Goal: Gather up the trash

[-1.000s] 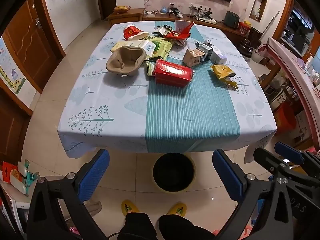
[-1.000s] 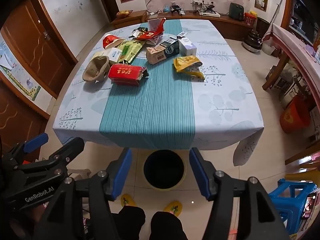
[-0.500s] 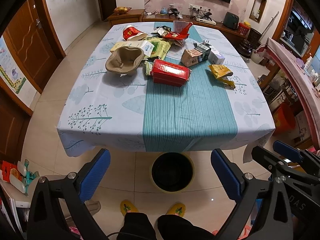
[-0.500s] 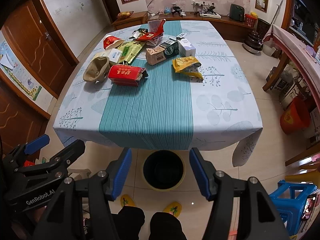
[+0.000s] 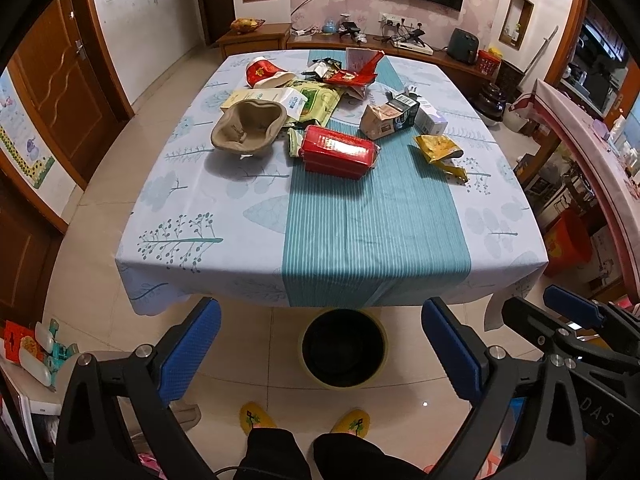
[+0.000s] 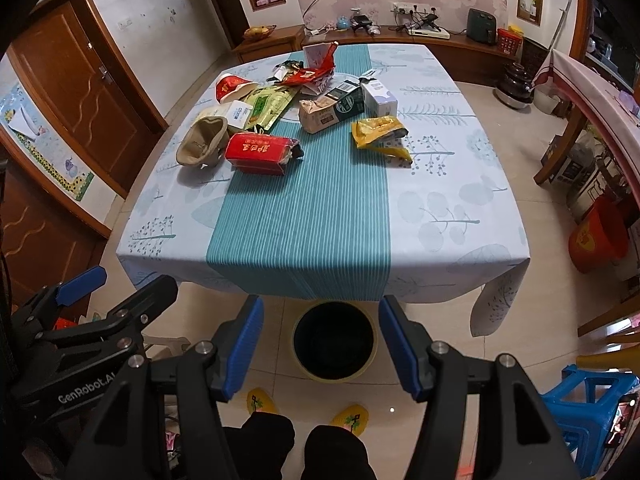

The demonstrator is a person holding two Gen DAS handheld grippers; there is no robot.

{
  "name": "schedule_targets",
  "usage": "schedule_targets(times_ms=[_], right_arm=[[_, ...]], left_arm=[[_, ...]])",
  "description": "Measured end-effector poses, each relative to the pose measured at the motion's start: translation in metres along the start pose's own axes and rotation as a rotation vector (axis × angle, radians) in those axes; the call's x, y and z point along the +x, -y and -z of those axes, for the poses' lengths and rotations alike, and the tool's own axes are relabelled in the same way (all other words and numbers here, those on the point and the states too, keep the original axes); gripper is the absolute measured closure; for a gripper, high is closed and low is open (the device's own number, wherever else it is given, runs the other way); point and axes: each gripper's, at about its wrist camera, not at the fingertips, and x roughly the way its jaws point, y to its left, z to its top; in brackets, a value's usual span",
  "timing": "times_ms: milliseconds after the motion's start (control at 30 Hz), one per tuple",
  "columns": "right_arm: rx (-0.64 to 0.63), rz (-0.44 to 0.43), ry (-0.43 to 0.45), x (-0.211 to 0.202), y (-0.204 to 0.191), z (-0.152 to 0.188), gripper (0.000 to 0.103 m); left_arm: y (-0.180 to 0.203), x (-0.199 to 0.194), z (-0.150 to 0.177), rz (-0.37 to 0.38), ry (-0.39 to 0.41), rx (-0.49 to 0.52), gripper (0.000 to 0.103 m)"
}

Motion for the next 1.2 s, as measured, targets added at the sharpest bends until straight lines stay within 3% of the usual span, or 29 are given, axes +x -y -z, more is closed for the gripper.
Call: schedule_targets(times_ms=[600, 1200], right_arm=[[-0.023, 0.025, 0.020, -0.005, -0.003, -0.006, 0.043], [-0.015, -0.008, 0.030, -0.001, -0.001, -0.013, 0.043]], left_arm=[[0.001, -0.002, -0.005, -0.008, 0.023, -0.008, 0.004], [0.001, -0.005, -0.017, -0.015, 0.037, -0.012, 0.004]])
